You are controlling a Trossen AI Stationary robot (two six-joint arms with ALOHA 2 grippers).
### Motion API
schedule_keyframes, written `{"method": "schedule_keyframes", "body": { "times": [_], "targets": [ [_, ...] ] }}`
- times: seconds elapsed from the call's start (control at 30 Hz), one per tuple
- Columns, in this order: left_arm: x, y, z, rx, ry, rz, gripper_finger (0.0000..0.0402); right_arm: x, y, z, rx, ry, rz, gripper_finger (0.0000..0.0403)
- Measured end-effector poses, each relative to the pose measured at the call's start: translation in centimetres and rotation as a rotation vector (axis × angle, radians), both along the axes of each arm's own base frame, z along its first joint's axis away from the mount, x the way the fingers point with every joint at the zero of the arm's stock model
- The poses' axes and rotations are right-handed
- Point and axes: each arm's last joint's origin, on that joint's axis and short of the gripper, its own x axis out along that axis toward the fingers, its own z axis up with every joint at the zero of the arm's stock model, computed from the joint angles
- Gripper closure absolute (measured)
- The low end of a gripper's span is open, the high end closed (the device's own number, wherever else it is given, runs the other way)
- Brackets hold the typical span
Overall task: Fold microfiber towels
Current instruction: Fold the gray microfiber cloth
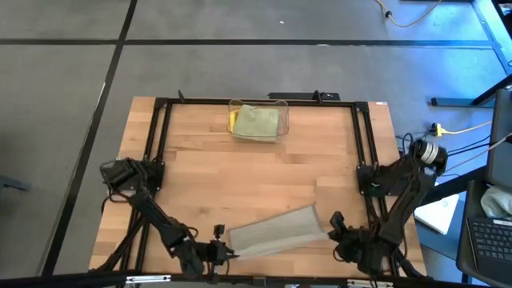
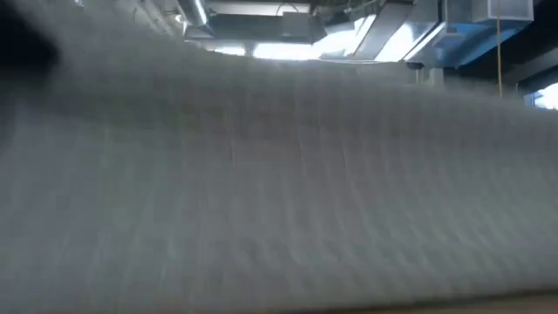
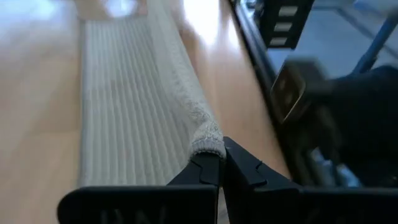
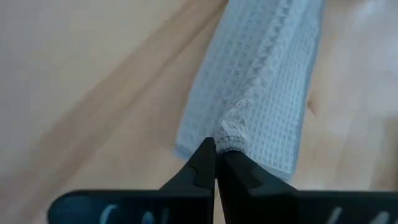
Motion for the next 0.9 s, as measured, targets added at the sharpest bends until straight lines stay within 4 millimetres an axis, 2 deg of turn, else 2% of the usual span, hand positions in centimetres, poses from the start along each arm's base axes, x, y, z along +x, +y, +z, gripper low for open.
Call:
{"method": "schedule_keyframes", "body": {
  "times": [0.1, 0.17, 0.3, 0.4, 0.6, 0.77, 0.9],
  "targets": [
    [0.7, -0.8, -1.6, 0.065, 0.020, -0.022, 0.0401, -0.1, 0.4, -2.4, -0.189, 0.003, 0.075, 0.0392],
    [1.2, -1.5, -2.1, 0.183, 0.024, -0.099, 0.0401, 0.0, 0.5, -3.4, -0.335, 0.006, 0.122, 0.0393],
    [2.2, -3.0, -1.1, 0.411, -0.024, -0.264, 0.0401, 0.3, 0.8, -3.8, -0.539, -0.047, 0.154, 0.0392],
    [3.1, -3.7, 0.2, 0.392, -0.060, -0.283, 0.0401, 0.6, 1.4, -3.2, -0.510, -0.064, 0.124, 0.0392],
    [4.1, -5.1, 2.6, 0.312, -0.110, -0.333, 0.0401, 0.4, 3.0, -1.5, -0.341, -0.027, 0.039, 0.0394],
    [4.2, -5.5, 3.1, 0.297, -0.106, -0.341, 0.0401, -0.5, 4.6, -0.3, -0.263, -0.044, 0.037, 0.0391],
    [4.4, -5.2, 3.0, 0.308, -0.098, -0.318, 0.0401, -0.6, 4.6, 0.2, -0.276, -0.085, 0.015, 0.0393]
  ]
}}
